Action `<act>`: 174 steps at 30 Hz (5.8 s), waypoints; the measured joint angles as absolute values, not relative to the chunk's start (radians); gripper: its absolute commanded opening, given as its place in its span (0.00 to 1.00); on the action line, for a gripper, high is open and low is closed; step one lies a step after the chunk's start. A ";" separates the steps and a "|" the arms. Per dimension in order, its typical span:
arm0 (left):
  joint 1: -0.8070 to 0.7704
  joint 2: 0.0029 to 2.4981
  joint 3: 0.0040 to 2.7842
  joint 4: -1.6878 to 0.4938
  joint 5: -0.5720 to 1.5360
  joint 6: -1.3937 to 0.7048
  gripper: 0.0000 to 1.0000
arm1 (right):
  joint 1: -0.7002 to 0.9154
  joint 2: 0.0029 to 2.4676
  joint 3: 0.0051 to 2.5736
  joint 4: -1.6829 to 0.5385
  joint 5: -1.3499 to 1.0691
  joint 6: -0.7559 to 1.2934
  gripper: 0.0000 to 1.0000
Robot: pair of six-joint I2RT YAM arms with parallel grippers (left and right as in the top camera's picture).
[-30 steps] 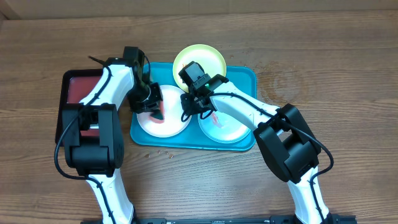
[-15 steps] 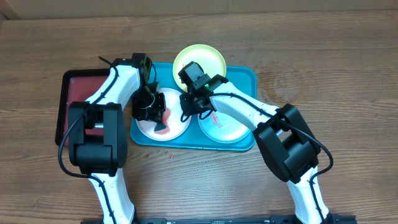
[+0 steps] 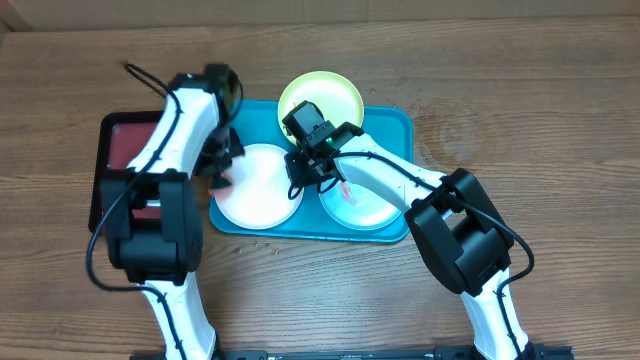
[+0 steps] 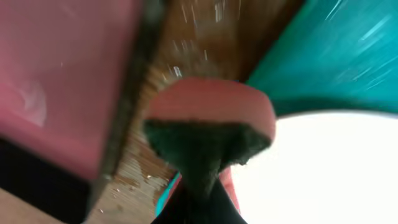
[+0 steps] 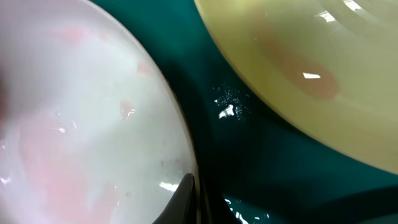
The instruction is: Clean dirty plates on tray and stack at the side
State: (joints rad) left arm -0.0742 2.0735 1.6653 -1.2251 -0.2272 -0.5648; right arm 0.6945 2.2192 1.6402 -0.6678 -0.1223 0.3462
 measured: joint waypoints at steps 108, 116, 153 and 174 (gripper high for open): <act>0.406 1.947 1.720 -1.189 0.061 -0.441 0.04 | -0.105 2.182 1.838 -0.939 -0.448 0.125 0.79; 0.406 1.947 1.720 -1.194 0.061 -0.442 0.04 | 0.137 2.182 1.838 -0.686 -0.369 0.090 0.95; 0.406 1.947 1.720 -1.192 0.068 -0.441 0.04 | 0.378 2.341 1.832 -0.539 -0.045 0.068 0.05; 0.379 1.947 1.720 -1.190 0.072 -0.433 0.05 | 0.648 2.341 1.928 -0.798 -0.072 0.133 0.04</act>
State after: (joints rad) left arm 0.3790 1.9469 1.7199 -1.1896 0.0719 -0.4328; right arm 0.6483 2.3409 1.9278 -0.7979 -0.0719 0.1329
